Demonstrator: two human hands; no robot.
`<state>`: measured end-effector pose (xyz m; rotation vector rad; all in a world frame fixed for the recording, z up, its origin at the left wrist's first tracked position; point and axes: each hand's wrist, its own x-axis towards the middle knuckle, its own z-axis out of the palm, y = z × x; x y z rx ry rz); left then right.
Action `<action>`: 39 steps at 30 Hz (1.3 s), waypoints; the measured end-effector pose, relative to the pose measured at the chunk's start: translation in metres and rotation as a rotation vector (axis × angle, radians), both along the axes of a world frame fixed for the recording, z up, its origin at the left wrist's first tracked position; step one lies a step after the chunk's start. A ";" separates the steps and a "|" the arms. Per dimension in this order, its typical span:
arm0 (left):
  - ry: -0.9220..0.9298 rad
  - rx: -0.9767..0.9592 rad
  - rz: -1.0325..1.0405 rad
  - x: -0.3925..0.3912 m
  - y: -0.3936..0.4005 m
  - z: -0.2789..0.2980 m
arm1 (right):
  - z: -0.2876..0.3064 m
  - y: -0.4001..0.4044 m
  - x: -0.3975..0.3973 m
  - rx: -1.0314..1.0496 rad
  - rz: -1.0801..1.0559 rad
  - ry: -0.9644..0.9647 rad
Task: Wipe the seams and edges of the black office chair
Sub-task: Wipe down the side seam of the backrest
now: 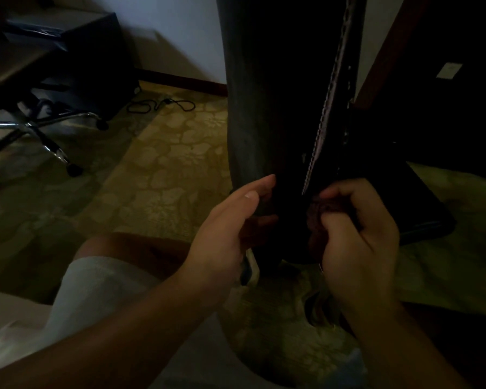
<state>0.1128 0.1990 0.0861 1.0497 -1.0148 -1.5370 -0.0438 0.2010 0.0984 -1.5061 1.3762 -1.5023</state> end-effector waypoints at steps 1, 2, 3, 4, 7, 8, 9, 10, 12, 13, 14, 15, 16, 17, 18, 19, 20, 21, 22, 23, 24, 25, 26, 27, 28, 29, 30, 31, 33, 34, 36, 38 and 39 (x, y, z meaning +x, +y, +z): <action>-0.003 0.003 -0.003 0.000 0.000 0.000 | 0.000 0.000 0.000 0.018 0.000 -0.032; -0.007 0.006 -0.003 0.000 0.000 0.000 | 0.000 0.000 0.000 0.043 -0.011 -0.061; -0.008 0.008 -0.004 0.001 0.000 0.000 | 0.000 -0.001 0.000 0.068 -0.033 -0.087; -0.010 0.007 -0.008 0.001 0.000 0.000 | -0.001 -0.002 0.000 0.086 -0.059 -0.100; -0.001 0.015 -0.018 0.001 0.001 0.002 | -0.003 -0.007 0.000 0.072 -0.118 0.027; 0.002 0.015 -0.015 0.000 0.001 0.002 | -0.004 -0.008 0.001 0.059 -0.133 0.080; 0.006 0.015 -0.013 0.000 0.001 0.002 | -0.004 -0.008 0.000 0.038 -0.144 0.121; 0.008 0.015 -0.009 0.000 0.000 0.001 | -0.005 -0.008 0.000 0.012 -0.151 0.148; 0.013 0.016 -0.004 -0.001 0.000 0.000 | -0.006 -0.004 -0.001 -0.034 -0.127 0.136; 0.014 0.017 -0.004 -0.001 0.000 0.000 | -0.007 -0.002 0.000 -0.039 -0.105 0.104; 0.012 0.015 -0.005 -0.001 0.001 0.000 | -0.006 -0.001 0.000 -0.034 -0.104 0.082; 0.011 0.014 -0.006 -0.001 0.001 0.001 | -0.006 -0.001 0.001 -0.028 -0.122 0.083; 0.008 0.013 -0.004 -0.001 0.001 0.000 | -0.005 -0.001 0.002 -0.025 -0.147 0.095; 0.009 0.016 -0.002 -0.001 0.001 0.001 | -0.005 -0.001 0.002 -0.027 -0.173 0.102; 0.010 0.019 0.003 -0.001 0.002 0.001 | -0.004 0.000 0.003 -0.031 -0.190 0.094; 0.013 0.022 0.004 -0.001 0.002 0.001 | -0.004 0.000 0.003 -0.039 -0.200 0.089; 0.016 0.024 0.005 -0.001 0.002 0.001 | -0.004 0.000 0.004 -0.049 -0.202 0.099; 0.019 0.024 0.002 -0.001 0.002 0.001 | -0.004 0.000 0.005 -0.067 -0.194 0.135; 0.020 0.026 0.001 -0.001 0.002 0.002 | -0.005 0.000 0.005 -0.095 -0.178 0.199; 0.022 0.029 0.000 -0.002 0.003 0.002 | -0.006 0.000 0.006 -0.129 -0.157 0.280; 0.025 0.034 0.000 -0.002 0.003 0.002 | -0.006 0.000 0.006 -0.160 -0.132 0.354; 0.026 0.040 0.000 -0.002 0.003 0.002 | -0.008 -0.001 0.005 -0.188 -0.120 0.403; 0.024 0.044 0.002 -0.002 0.003 0.002 | -0.008 -0.002 0.004 -0.199 -0.129 0.416; 0.019 0.047 0.005 -0.001 0.003 0.002 | -0.007 -0.003 0.003 -0.186 -0.155 0.399; 0.014 0.049 0.005 -0.002 0.003 0.002 | -0.005 -0.005 0.002 -0.163 -0.173 0.368; 0.012 0.047 0.000 -0.002 0.003 0.003 | -0.004 -0.006 0.002 -0.157 -0.177 0.356; 0.014 0.047 -0.003 -0.002 0.004 0.004 | -0.004 -0.006 0.003 -0.176 -0.168 0.387; 0.015 0.049 -0.008 -0.003 0.004 0.005 | -0.004 -0.005 0.005 -0.206 -0.147 0.446; 0.014 0.059 -0.009 -0.003 0.005 0.005 | -0.006 -0.004 0.008 -0.234 -0.115 0.493; 0.014 0.057 -0.007 -0.003 0.004 0.005 | -0.005 -0.004 0.007 -0.208 -0.136 0.456; 0.010 0.047 0.004 -0.004 0.004 0.006 | -0.002 -0.006 0.004 -0.138 -0.192 0.345; 0.016 0.047 0.006 -0.004 0.004 0.006 | -0.003 -0.005 0.006 -0.148 -0.172 0.364; 0.022 0.054 0.003 -0.004 0.004 0.006 | -0.003 -0.003 0.008 -0.164 -0.136 0.395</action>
